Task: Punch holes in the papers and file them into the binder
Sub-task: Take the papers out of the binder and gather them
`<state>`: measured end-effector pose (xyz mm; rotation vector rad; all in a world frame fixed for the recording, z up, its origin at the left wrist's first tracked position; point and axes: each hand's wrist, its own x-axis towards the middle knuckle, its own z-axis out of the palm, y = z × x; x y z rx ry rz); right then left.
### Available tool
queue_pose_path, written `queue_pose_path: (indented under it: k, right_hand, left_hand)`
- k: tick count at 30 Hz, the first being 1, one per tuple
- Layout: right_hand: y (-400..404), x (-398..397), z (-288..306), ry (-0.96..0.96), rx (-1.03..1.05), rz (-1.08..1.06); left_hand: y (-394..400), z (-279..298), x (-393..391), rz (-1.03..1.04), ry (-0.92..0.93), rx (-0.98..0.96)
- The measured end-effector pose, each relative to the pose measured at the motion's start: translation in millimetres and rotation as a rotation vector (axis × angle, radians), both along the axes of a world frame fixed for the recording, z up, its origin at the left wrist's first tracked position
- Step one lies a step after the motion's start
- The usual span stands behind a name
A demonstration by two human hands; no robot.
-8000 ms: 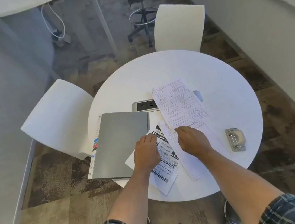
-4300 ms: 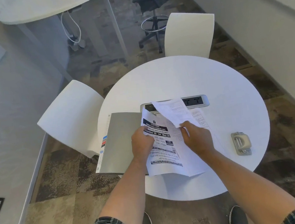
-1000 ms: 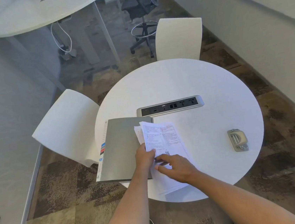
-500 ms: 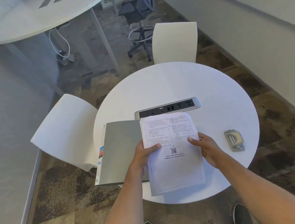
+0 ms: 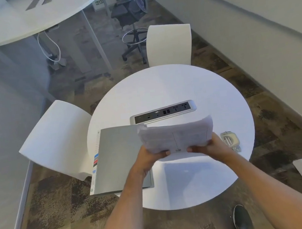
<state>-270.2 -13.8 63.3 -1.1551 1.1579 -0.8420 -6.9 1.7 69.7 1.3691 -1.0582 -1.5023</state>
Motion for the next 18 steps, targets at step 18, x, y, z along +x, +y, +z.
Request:
queue_pose_path:
  k: [18]
  right_hand:
    - [12,1,-63,0.109,0.171,-0.250]
  left_hand:
    - [-11,-38,-24,0.249,-0.020,0.238]
